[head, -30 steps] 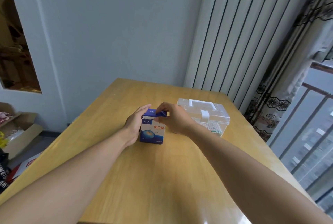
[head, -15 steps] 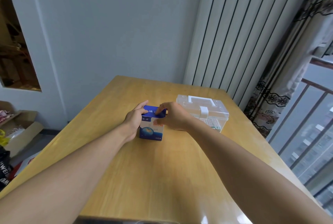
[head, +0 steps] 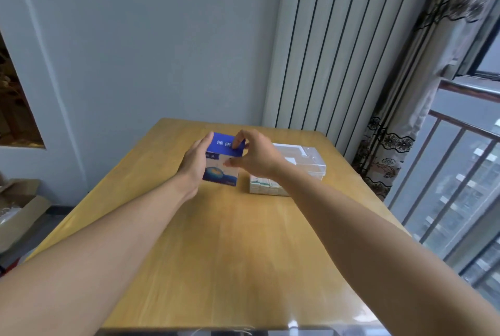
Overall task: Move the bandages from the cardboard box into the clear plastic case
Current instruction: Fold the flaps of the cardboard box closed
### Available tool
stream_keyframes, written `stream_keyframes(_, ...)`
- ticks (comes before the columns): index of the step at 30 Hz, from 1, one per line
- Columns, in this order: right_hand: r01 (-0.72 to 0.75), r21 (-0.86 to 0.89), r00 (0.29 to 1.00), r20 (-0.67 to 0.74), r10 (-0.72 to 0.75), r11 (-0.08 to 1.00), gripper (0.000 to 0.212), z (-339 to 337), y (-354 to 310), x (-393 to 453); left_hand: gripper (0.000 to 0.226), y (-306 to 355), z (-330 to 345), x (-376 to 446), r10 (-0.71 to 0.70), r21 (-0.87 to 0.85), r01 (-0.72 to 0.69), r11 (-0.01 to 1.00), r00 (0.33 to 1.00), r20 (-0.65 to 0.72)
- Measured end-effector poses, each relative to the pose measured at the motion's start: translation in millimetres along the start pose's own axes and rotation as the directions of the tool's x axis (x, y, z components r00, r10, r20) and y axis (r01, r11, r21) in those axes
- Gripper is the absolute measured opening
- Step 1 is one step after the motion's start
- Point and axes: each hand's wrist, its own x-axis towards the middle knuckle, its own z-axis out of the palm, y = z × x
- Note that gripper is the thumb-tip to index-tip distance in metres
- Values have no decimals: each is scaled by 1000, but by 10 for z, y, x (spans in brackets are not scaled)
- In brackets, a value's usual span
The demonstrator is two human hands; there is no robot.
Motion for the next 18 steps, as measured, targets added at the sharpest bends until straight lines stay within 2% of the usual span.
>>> stream_keyframes(3, -24, 55, 988, -152, 32, 998, 37, -383, 46, 0, 38, 193, 227, -21, 74, 21, -75, 997, 997, 35)
stream_keyframes(8, -134, 140, 963, -216, 163, 981, 37, -889, 218, -100, 30, 345, 623, -81, 88, 44, -94, 995, 987, 136)
stream_keyframes(18, -201, 48, 913, -353, 205, 978, 37, -1346, 667, -583, 34, 384, 1403, -365, 83, 62, -111, 992, 935, 346)
